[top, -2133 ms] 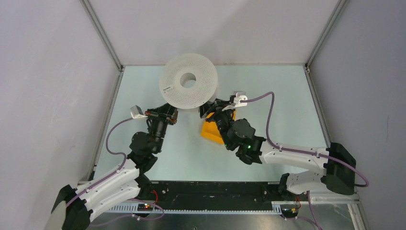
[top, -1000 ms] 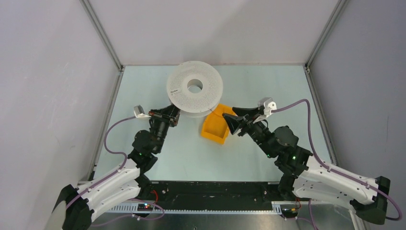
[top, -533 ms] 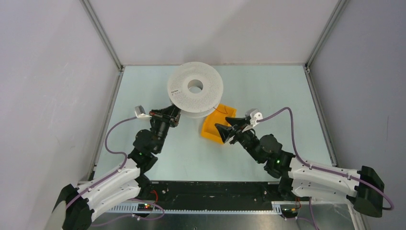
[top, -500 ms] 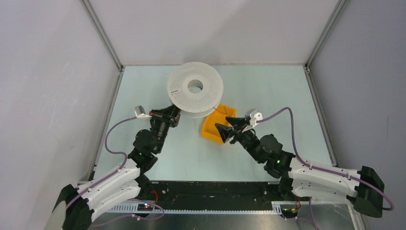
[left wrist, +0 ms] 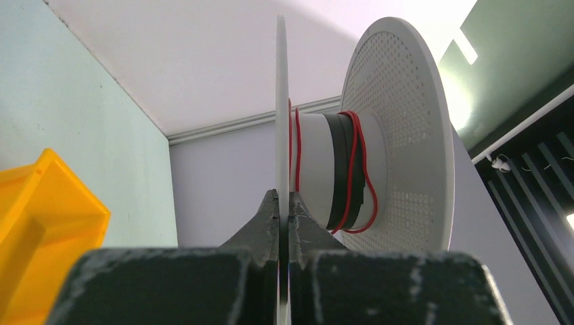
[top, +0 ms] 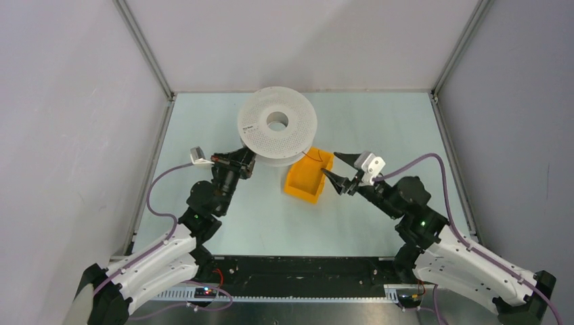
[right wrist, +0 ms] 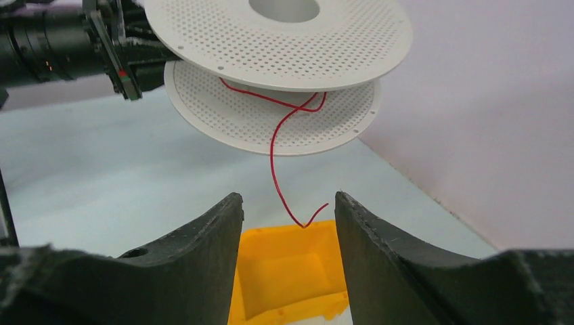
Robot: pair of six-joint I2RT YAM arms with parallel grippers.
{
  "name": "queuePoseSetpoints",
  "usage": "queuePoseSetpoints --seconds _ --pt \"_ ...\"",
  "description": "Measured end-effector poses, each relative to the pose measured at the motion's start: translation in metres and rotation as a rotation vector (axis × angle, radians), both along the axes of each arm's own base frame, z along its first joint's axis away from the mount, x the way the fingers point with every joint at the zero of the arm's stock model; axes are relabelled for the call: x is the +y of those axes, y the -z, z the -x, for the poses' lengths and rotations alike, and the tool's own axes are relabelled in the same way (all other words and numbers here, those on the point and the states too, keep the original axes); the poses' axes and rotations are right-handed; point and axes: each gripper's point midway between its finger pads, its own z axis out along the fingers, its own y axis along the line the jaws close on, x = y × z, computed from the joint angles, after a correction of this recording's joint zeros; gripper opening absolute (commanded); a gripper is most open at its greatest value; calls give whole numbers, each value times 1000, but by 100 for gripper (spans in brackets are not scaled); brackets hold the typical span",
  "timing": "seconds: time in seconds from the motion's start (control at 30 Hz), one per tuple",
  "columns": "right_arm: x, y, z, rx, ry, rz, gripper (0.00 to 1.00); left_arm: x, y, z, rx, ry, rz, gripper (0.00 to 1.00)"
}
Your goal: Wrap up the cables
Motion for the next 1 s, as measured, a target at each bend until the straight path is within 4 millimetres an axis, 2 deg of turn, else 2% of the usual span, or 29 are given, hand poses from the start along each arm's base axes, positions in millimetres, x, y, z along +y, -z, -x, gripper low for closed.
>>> queuePoseSetpoints --seconds 0.1,0.33,0.47,0.6,0.67,0.73,1.0 --pt "5 1 -5 13 -42 76 56 -1 -1 1 -1 7 -1 0" --pt "20 34 -10 60 -114 215 53 -2 1 0 5 9 -6 0" --pt "25 50 -15 83 -118 266 47 -2 1 0 6 9 -7 0" --pt "28 58 -21 89 -113 292 37 -2 2 0 8 9 -8 0" --pt "29 61 -24 89 -107 301 14 -2 2 0 8 9 -8 0" --pt "30 61 -25 82 -104 308 1 -2 2 0 8 9 -9 0" --pt "31 58 -22 96 -119 285 0 -2 2 0 9 10 -8 0"
